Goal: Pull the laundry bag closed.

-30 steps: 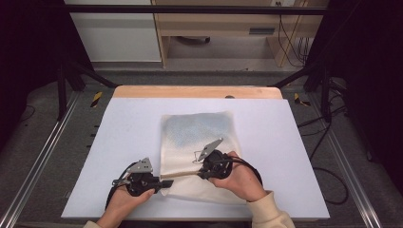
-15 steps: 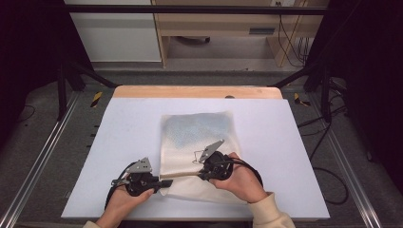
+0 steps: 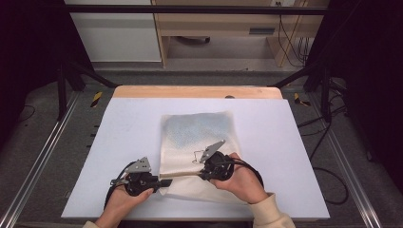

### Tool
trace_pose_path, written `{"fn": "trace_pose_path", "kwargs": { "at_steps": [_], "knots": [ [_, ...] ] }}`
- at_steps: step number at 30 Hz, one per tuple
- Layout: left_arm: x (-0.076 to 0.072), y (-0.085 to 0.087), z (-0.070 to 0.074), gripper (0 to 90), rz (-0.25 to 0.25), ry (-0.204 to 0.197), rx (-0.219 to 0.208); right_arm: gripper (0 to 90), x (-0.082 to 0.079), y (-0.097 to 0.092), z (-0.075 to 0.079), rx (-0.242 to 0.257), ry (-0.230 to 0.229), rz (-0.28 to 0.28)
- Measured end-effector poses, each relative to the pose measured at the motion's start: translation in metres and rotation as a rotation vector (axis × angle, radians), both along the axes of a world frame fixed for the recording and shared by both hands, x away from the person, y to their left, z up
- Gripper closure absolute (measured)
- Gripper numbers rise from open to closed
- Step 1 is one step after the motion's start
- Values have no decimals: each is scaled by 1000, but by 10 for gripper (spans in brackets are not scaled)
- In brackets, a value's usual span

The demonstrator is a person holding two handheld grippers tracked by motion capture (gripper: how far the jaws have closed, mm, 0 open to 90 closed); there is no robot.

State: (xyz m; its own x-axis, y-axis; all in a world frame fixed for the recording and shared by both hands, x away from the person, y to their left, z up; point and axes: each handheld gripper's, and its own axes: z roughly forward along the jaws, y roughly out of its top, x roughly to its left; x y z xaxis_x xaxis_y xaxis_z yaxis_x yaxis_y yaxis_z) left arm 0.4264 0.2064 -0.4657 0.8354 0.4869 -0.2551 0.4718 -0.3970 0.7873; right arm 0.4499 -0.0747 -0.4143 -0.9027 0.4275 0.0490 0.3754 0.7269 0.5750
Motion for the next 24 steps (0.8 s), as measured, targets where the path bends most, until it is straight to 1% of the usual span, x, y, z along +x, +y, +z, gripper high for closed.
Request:
{"fn": "trace_pose_path", "kwargs": {
  "at_steps": [2,9,11,15,24],
  "knots": [
    [0,0,1,835,-1,-4,-1,816,-1,0,1,4,-4,-2],
    [1,0,0,836,2,3,0,817,-1,-2,1,1,-8,0],
    [1,0,0,835,1,1,4,817,-1,-3,1,-3,-3,-10],
    [0,0,0,835,0,-1,-1,817,0,-4,1,-1,2,-7],
    [0,0,-1,835,0,-4,8,817,-1,-6,0,-7,0,-14]
  ]
}}
